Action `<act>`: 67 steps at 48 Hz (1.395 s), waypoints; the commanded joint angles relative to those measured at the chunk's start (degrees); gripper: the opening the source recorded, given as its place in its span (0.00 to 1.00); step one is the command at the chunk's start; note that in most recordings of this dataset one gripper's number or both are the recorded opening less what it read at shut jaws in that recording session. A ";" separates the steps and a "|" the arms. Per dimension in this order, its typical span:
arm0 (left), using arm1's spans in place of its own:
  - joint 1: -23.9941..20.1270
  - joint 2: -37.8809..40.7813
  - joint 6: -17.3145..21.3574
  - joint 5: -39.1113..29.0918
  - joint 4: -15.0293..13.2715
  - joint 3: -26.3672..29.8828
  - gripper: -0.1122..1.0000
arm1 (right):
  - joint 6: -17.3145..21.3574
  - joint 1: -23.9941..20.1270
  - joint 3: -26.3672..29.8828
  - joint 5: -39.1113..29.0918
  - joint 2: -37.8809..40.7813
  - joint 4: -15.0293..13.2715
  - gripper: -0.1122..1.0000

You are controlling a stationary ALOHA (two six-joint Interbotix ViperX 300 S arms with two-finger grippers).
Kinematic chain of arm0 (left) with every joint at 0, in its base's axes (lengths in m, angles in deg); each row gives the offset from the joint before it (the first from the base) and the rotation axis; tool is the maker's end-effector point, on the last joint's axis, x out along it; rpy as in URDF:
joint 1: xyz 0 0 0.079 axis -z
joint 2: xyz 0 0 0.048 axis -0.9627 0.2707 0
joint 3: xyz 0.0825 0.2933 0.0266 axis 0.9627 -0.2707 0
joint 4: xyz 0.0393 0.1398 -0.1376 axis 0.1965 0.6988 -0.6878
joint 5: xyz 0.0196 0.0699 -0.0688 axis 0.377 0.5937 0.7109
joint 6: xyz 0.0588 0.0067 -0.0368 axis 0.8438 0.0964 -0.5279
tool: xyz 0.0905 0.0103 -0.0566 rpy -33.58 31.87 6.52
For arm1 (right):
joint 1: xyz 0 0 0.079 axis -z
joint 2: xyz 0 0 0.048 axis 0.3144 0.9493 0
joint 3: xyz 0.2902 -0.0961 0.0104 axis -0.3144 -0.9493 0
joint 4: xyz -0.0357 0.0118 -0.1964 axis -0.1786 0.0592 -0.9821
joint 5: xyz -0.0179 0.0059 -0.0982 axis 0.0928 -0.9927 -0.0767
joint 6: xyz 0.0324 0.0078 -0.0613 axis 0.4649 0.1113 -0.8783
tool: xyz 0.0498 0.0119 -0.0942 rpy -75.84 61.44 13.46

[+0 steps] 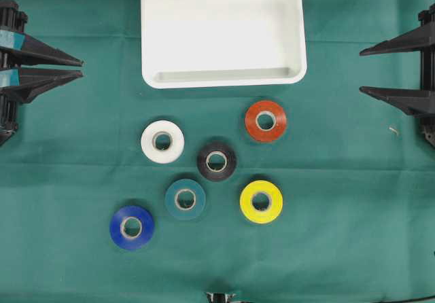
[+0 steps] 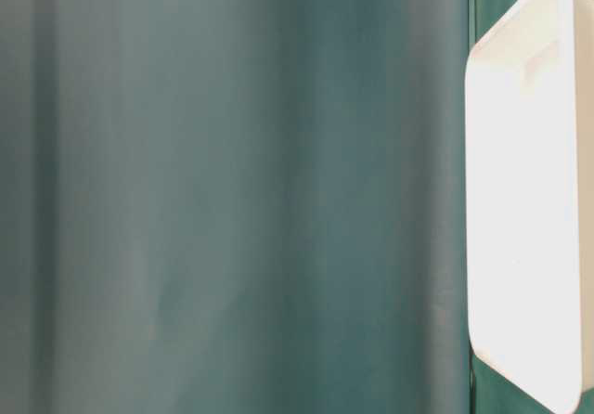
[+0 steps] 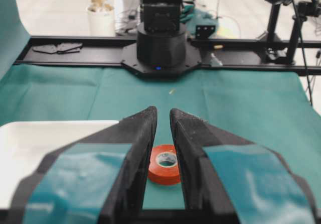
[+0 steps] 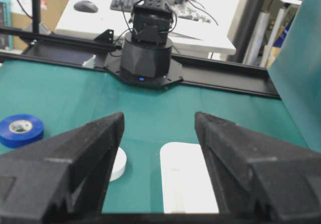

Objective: Put the tape into the white case with the left arm.
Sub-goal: 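Move the left gripper forward over the tape rolls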

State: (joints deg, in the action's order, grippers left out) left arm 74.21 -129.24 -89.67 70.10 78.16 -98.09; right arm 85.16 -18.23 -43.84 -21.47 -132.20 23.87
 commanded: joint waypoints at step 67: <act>6.59 -2.02 1.67 -1.67 -1.14 -1.05 0.97 | 1.49 0.62 -18.02 0.18 -12.39 -4.13 0.02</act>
State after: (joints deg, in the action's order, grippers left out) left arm 80.71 -131.96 -88.09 68.51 77.10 -100.99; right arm 86.56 -17.71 -61.94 -21.30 -145.04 19.74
